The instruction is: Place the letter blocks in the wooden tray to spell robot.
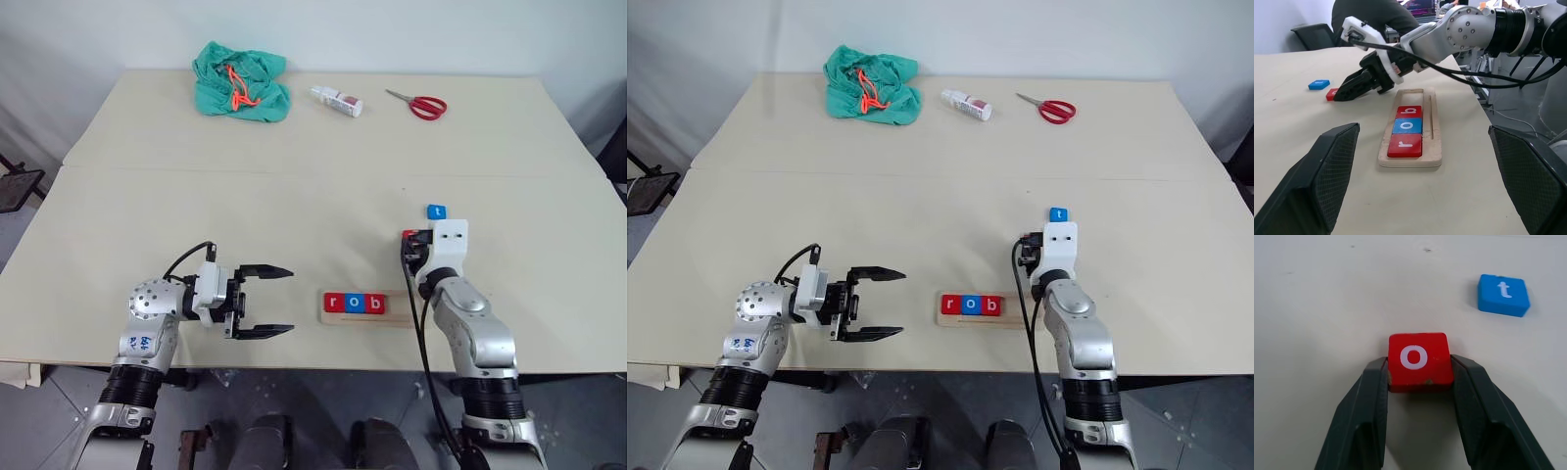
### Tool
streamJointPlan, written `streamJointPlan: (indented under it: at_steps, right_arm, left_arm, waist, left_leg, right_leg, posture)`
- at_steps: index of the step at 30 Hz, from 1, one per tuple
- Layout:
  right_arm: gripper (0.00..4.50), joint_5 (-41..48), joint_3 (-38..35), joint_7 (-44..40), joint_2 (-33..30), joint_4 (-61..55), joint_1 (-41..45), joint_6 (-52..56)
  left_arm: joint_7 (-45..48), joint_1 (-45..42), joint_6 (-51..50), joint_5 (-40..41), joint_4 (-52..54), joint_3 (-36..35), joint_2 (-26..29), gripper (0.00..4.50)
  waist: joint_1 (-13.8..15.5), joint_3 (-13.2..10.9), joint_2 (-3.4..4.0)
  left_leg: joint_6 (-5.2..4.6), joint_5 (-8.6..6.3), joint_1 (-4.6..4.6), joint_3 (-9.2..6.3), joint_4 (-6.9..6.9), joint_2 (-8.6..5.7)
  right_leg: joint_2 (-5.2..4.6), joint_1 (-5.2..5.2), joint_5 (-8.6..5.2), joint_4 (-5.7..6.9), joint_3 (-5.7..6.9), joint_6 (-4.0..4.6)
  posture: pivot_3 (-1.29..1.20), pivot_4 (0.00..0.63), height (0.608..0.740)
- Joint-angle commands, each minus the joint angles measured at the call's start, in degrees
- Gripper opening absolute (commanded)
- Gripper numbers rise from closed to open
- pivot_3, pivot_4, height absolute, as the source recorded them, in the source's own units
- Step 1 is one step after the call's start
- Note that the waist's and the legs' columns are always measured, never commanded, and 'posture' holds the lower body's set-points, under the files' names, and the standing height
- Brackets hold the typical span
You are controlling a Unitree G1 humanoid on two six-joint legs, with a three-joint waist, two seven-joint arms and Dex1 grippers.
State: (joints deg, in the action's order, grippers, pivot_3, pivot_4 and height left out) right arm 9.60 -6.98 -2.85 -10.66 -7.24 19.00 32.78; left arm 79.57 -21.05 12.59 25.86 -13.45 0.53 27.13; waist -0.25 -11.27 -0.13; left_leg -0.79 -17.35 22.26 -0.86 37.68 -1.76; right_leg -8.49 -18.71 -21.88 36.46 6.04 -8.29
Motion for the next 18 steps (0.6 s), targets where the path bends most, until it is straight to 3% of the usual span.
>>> streamJointPlan:
  at_steps: [1,11,18]
  right_arm:
    - [1.45,3.6,-3.6,-3.1,-3.3,-10.8,-2.7,3.4]
    - [1.45,9.3,-10.8,-5.0,-7.9,-33.5,-18.5,16.6]
    - [1.45,11.6,-13.1,-4.9,-6.4,-39.1,-26.4,19.8]
  left_arm:
    - [0.8,-0.6,0.4,0.8,0.5,-0.4,0.0,4.50]
    - [4.1,-0.4,0.2,1.9,-0.7,-1.2,1.0,4.50]
    - [5.4,-0.2,1.2,1.7,-2.1,-2.3,2.0,4.50]
  waist:
    - [0.1,0.0,0.01]
    - [0.2,0.0,0.01]
    - [0.2,0.0,0.01]
  left_leg:
    - [0.00,0.00,0.02,0.00,-0.01,0.00]
    - [0.00,0.00,0.01,0.02,-0.10,0.01]
    - [0.00,0.00,-0.02,0.05,-0.10,0.00]
  right_leg:
    - [0.00,-0.01,0.00,-0.01,-0.01,0.00]
    - [0.00,-0.02,0.00,-0.04,-0.01,0.00]
    - [0.00,0.00,0.00,-0.06,-0.04,0.00]
  posture:
    - [0.00,0.150,0.740]
    - [0.00,0.150,0.740]
    - [0.00,0.150,0.740]
